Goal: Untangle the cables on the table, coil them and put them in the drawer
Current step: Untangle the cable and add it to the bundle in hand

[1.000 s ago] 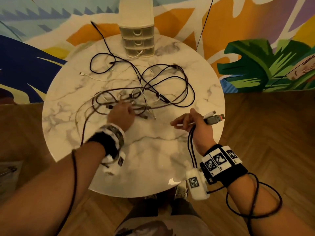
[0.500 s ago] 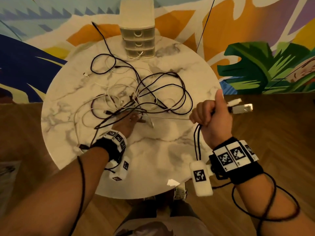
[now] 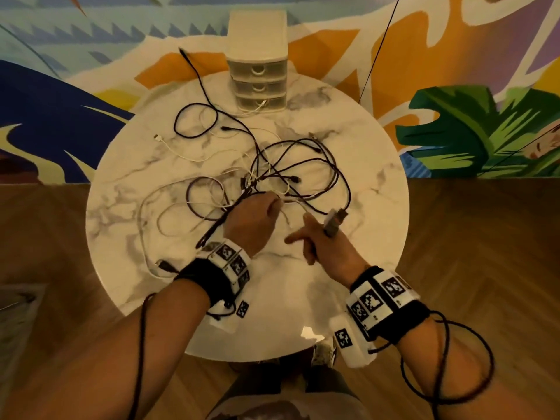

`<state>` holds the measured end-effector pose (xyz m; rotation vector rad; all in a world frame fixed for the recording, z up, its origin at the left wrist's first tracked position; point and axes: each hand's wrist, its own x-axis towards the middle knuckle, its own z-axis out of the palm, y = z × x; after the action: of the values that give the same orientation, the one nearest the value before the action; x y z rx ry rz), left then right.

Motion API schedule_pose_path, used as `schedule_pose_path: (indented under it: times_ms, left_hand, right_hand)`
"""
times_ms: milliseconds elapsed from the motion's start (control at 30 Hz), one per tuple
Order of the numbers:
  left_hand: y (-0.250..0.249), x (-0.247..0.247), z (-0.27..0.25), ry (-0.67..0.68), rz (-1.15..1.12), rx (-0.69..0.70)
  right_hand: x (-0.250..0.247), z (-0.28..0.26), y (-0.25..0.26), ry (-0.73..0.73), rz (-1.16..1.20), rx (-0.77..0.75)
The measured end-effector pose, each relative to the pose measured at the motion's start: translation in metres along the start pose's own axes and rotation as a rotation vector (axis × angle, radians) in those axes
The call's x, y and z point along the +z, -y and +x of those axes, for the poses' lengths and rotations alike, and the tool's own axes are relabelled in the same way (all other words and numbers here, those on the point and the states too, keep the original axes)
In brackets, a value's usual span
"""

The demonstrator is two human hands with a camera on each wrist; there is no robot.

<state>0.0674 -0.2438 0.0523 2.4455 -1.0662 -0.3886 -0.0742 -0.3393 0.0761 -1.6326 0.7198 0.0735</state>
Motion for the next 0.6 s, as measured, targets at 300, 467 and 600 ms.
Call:
schedule_pose_path:
  times_ms: [300,467,600]
  left_hand:
    - [0.005,0.032,-0.037,0.195,-0.27,0.034]
    - [0.042,0.019,0.008,0.14,-0.122,-0.028]
    - [0.063,0.012,0.028,0.022,-0.091,-0.099]
  right_hand:
    - [0.013,0.023,-0.019,-0.137,-0.014,0.068]
    - [-0.006,0.007,0.0,-0.282,0.133,-0.088]
    - [-0.033,-0.009,0.027,-0.413,0.251,-0.253]
